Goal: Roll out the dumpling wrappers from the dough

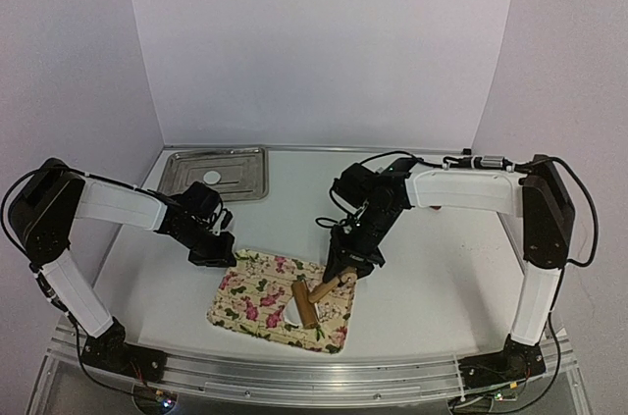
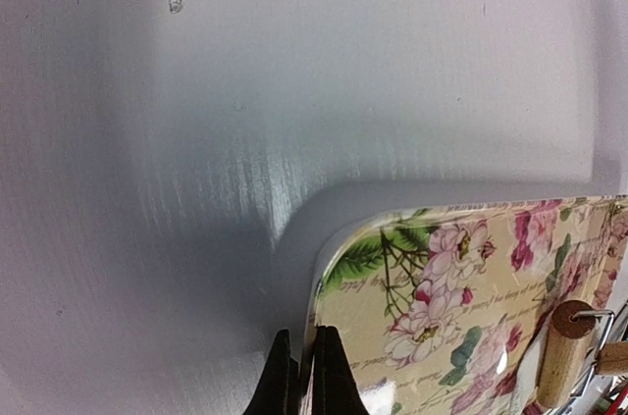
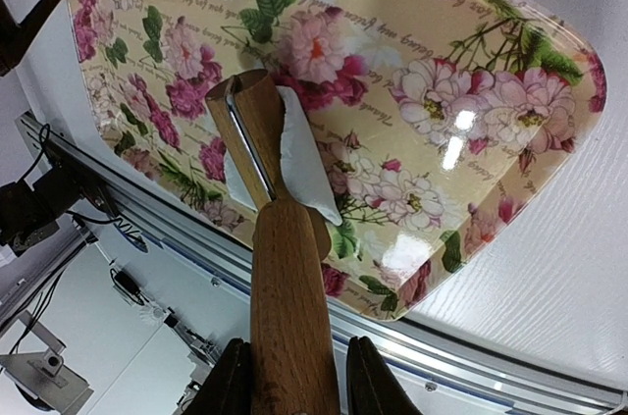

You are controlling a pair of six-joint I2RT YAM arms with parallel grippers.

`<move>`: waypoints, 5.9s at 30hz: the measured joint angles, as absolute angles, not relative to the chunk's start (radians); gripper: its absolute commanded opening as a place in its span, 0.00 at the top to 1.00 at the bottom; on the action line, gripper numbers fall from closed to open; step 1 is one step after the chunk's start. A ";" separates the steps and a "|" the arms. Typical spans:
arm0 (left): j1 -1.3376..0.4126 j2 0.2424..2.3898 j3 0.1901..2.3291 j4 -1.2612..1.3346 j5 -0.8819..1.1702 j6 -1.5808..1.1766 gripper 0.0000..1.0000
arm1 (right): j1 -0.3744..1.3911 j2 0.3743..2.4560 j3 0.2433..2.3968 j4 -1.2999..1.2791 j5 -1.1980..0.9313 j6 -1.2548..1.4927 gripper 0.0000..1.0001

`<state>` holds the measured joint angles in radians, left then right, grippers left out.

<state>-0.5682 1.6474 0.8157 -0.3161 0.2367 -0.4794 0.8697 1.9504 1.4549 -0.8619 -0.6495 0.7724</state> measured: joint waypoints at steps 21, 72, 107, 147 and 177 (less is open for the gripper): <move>-0.568 1.627 0.789 -0.296 0.231 -0.499 1.00 | 0.917 1.980 1.477 -0.795 -0.673 0.810 1.00; -0.555 1.609 0.776 -0.304 0.210 -0.506 1.00 | 0.802 1.878 1.352 -0.833 -0.653 0.744 1.00; -0.535 1.205 0.634 -0.442 0.207 -0.608 0.48 | 0.723 1.959 1.665 -1.040 -0.490 0.639 1.00; -0.712 1.859 1.163 -0.408 0.328 0.100 0.34 | 0.725 1.557 1.401 -1.023 -0.280 0.807 1.00; -0.714 1.761 0.948 -0.327 0.195 -0.114 0.80 | 0.730 1.592 1.347 -0.829 -0.451 0.870 1.00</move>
<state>-0.7136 1.7615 0.9483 -0.3272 0.1950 -0.1139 0.7298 1.5924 1.3473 -0.8287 -0.4514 0.8702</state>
